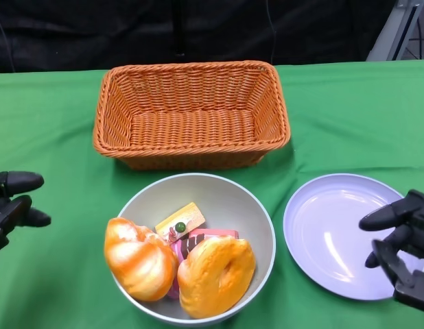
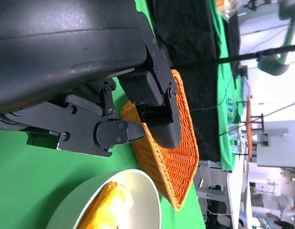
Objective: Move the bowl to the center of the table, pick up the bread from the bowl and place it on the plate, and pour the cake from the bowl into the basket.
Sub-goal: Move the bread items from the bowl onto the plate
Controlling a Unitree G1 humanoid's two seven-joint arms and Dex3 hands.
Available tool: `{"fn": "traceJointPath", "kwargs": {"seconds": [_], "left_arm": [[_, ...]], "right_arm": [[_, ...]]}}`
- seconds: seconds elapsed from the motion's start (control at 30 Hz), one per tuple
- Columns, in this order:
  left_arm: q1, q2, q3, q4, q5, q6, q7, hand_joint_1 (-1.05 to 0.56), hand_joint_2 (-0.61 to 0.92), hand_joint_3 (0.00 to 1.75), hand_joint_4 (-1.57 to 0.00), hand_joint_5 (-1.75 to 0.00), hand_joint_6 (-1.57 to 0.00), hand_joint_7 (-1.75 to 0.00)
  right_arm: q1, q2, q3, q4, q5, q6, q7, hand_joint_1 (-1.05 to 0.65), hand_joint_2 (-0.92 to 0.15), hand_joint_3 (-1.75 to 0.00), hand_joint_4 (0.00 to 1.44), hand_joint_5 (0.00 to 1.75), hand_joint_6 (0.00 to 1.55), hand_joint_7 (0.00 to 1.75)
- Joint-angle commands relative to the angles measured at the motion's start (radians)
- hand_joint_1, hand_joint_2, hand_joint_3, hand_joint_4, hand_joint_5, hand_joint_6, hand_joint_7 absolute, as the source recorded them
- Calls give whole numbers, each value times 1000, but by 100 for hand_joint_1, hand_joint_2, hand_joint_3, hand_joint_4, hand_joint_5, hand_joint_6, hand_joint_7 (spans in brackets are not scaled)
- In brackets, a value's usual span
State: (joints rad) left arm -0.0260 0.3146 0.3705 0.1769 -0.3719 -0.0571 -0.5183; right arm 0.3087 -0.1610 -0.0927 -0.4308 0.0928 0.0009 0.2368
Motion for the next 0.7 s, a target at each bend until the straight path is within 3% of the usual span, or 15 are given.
{"fn": "traceJointPath", "kwargs": {"seconds": [0.03,0.17,0.33,0.53,0.7], "left_arm": [[5,8,-15,41,14,-80,-41,-3,92,38,-80,-134,-98,-75],[1,7,-32,68,24,-113,-43,-2,92,37,-80,-134,-97,-79],[-3,1,-55,93,43,-155,-38,-1,92,38,-77,-142,-92,-87],[-9,-7,-70,116,50,-187,-28,-1,92,39,-76,-143,-92,-88],[-8,-12,-76,113,70,-195,-8,0,92,39,-76,-143,-91,-89]], "right_arm": [[13,-87,16,-88,0,1,79,-24,-89,-19,47,100,56,59],[0,-182,51,-206,-19,103,158,-40,-92,-9,44,70,49,34],[-117,-267,136,-373,-72,287,208,-45,-92,-2,46,42,42,9],[-277,-281,242,-390,-115,374,230,-49,-89,0,52,37,47,6],[-351,-283,311,-387,-157,415,236,-54,-89,0,55,35,49,5]]}}
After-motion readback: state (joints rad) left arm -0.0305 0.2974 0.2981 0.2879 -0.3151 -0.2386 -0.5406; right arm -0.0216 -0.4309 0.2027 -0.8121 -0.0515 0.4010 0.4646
